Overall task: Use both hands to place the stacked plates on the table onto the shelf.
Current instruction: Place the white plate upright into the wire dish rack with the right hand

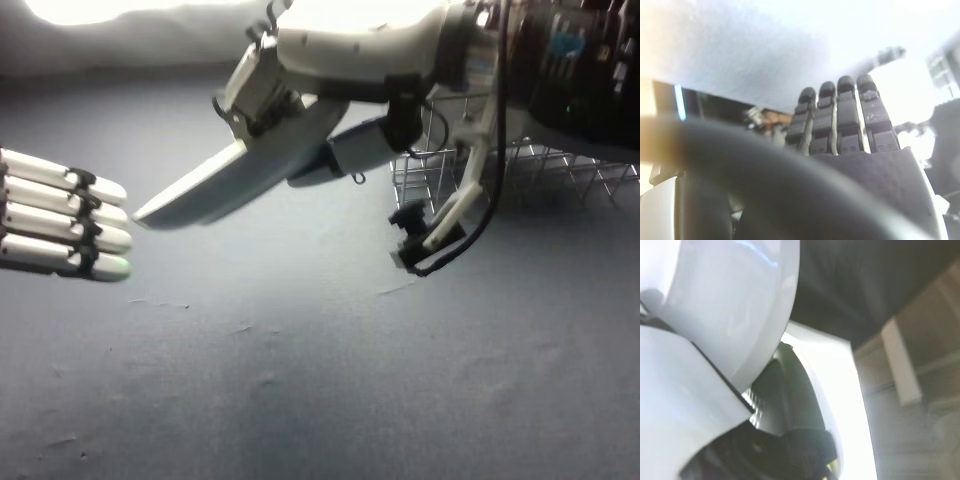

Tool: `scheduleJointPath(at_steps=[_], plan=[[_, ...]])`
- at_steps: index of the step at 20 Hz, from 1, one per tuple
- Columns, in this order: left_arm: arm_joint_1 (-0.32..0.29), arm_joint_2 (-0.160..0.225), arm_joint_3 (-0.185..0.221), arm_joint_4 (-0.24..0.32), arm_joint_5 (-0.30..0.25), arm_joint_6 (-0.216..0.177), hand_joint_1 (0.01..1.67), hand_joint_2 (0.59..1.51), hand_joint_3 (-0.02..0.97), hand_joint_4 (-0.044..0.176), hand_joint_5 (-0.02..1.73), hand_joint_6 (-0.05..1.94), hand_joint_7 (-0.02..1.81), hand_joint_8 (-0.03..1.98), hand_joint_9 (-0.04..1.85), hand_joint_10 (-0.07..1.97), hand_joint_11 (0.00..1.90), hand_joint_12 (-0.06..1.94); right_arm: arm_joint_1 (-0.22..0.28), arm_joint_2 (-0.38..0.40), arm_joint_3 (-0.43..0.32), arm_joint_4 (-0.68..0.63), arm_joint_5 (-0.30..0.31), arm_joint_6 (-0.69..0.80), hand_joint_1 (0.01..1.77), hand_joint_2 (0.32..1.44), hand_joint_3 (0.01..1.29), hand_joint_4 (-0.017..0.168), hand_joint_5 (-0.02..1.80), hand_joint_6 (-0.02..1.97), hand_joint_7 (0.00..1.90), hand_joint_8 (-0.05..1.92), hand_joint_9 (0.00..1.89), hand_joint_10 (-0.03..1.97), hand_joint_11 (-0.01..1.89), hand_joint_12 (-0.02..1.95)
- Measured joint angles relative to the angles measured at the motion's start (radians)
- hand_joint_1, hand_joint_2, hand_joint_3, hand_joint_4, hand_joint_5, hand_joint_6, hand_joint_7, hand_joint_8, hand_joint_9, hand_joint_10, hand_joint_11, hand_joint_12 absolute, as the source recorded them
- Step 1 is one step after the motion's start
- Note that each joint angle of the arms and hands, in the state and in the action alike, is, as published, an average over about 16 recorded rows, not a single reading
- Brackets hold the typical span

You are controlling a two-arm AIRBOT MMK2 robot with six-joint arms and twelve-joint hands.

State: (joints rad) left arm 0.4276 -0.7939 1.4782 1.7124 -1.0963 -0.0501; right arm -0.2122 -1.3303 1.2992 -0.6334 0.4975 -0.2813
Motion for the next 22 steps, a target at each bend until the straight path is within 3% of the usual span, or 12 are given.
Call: scheduleJointPath(at_steps=[10, 17, 22], plan=[[0.006, 0.078, -0.023, 0.025, 0.13, -0.016, 0.02, 1.094, 0.007, 0.003, 0.02, 0.01, 0.02, 0.0, 0.02, 0.01, 0.01, 0.0, 0.051, 0.094, -0.106, 0.377, -0.147, 0.134, 1.31, 0.98, 0.01, -0.004, 0.97, 0.91, 1.09, 0.67, 1.04, 0.98, 0.76, 1.0], [0.002, 0.102, -0.034, 0.031, 0.145, -0.052, 0.01, 1.093, 0.008, 0.003, 0.02, 0.01, 0.02, 0.0, 0.02, 0.01, 0.01, 0.0, 0.082, 0.161, -0.16, 0.593, -0.252, 0.175, 1.33, 0.98, 0.01, -0.006, 0.98, 0.89, 1.09, 0.67, 1.05, 0.96, 0.75, 1.01], [-0.004, 0.109, -0.044, 0.031, 0.144, -0.079, 0.01, 1.091, 0.007, 0.003, 0.02, 0.01, 0.02, 0.0, 0.02, 0.01, 0.01, 0.0, 0.099, 0.22, -0.199, 0.674, -0.299, 0.178, 1.34, 0.98, 0.01, -0.007, 0.98, 0.88, 1.09, 0.68, 1.06, 0.95, 0.75, 1.01]])
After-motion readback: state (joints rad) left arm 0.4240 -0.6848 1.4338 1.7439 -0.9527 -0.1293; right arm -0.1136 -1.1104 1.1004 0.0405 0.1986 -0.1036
